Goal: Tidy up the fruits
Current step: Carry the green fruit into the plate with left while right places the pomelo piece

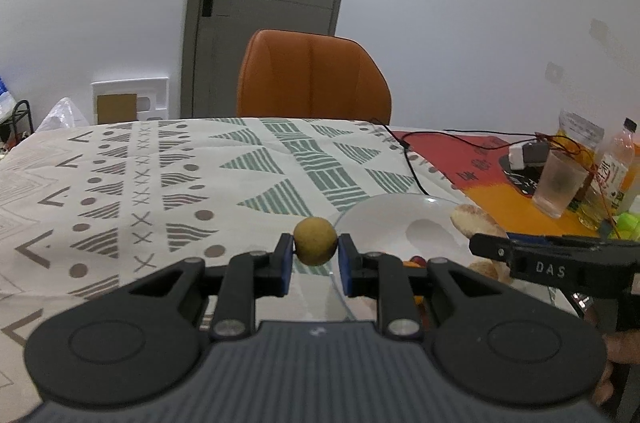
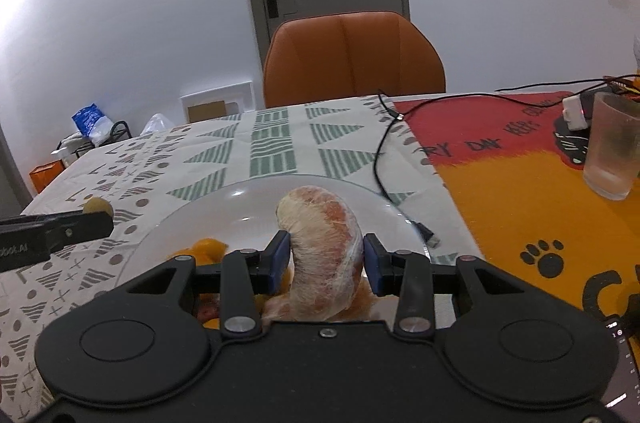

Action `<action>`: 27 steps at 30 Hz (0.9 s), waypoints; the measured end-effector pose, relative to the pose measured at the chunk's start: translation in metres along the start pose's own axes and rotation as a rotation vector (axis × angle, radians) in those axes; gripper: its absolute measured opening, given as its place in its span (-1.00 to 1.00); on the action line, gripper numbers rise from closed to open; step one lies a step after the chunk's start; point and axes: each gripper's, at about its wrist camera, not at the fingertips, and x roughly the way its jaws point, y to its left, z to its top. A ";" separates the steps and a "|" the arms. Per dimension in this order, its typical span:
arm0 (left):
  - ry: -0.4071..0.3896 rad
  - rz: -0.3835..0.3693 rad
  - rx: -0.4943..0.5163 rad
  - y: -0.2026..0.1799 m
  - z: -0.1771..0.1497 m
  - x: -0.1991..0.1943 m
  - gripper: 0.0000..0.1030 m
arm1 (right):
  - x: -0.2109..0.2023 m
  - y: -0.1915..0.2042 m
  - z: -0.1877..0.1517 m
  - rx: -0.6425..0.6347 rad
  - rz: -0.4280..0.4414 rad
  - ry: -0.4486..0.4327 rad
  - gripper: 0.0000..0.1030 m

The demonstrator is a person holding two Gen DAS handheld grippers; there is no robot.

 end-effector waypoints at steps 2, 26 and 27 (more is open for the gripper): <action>0.004 -0.006 0.007 -0.004 0.000 0.002 -0.57 | 0.002 -0.004 0.000 0.005 -0.004 0.000 -0.27; 0.043 -0.052 0.044 -0.029 -0.007 0.007 -0.57 | -0.012 -0.005 0.000 0.030 0.026 -0.037 0.01; 0.038 -0.047 0.046 -0.030 -0.007 0.006 -0.53 | -0.013 -0.005 -0.001 0.031 0.027 -0.040 0.03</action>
